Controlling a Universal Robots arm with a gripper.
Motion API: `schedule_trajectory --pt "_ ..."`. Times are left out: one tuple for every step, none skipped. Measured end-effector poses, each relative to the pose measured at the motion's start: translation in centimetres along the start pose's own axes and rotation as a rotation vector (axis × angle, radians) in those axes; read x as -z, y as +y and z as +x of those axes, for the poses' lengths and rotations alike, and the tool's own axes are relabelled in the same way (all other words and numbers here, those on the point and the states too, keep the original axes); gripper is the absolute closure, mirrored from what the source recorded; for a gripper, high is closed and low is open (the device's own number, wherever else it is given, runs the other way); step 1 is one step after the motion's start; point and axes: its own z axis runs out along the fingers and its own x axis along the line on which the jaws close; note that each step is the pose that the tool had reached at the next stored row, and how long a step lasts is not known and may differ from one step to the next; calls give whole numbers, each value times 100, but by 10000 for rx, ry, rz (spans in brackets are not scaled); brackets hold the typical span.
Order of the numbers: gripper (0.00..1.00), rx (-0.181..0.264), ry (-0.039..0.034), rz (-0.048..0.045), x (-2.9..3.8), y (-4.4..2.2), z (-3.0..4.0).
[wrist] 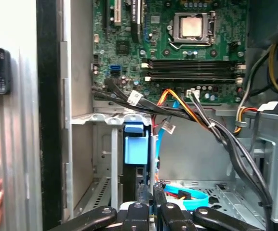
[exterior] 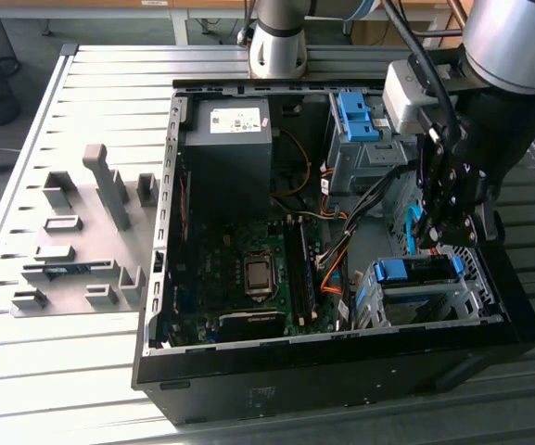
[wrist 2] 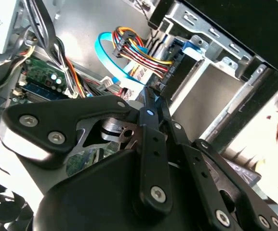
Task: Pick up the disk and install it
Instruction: 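Insert the second disk wire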
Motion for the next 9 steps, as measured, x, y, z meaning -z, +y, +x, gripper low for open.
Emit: schedule_trajectory --pt "84 -7 -67 0 -6 0 6" --pt "84 -15 -103 0 -16 1 9" --pt "84 -25 -121 0 -30 2 11" --pt "84 -36 -124 -1 -42 3 16" --pt "84 -73 -121 -2 -55 4 23" --pt "84 -151 -115 -3 -67 5 24" --pt "84 -267 -106 -5 -76 6 24" --pt "84 -371 -98 -7 -81 6 25" --pt "84 -434 -97 -9 -84 6 30"
